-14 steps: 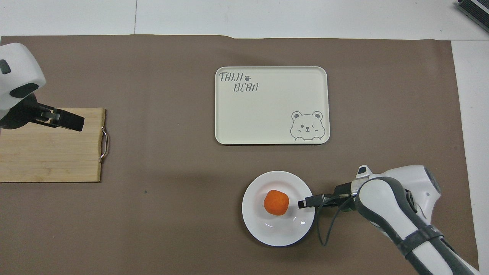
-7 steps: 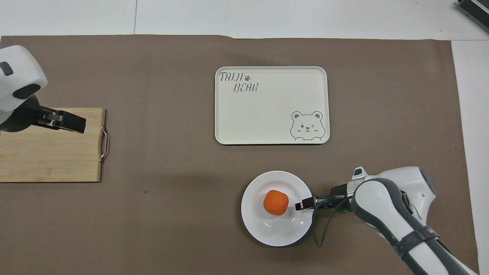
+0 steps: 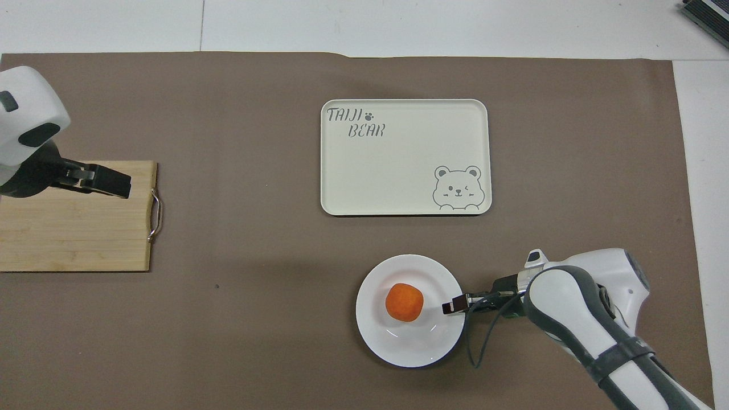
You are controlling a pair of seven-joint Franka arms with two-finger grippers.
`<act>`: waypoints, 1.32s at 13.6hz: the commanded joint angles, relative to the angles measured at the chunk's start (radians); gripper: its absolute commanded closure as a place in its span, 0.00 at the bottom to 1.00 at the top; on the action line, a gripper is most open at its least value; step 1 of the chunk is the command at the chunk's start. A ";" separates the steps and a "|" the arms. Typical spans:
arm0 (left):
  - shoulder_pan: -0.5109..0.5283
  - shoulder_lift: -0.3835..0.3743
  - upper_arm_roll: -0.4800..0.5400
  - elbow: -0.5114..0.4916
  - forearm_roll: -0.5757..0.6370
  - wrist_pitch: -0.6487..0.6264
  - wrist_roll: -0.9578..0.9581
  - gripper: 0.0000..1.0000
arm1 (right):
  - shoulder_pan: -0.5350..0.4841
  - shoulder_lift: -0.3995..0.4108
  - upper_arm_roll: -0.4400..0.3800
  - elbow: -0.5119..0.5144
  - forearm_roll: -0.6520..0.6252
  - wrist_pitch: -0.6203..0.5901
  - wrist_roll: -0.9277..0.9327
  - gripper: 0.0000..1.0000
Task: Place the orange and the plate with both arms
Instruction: 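Grip the rim of the white plate with the right gripper, then slide the plate with the orange onto the bear tray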
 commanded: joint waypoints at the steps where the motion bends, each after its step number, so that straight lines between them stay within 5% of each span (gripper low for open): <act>1: 0.014 -0.022 -0.011 -0.024 -0.012 -0.001 -0.007 0.00 | -0.005 0.033 0.001 0.033 0.024 0.015 0.012 1.00; 13: 0.023 -0.024 -0.011 -0.024 -0.010 0.000 -0.007 0.00 | -0.091 0.025 -0.011 0.265 0.006 -0.179 -0.011 1.00; 18: 0.023 -0.024 -0.011 -0.024 -0.010 0.000 -0.007 0.00 | -0.111 0.112 -0.011 0.420 0.108 -0.193 0.003 1.00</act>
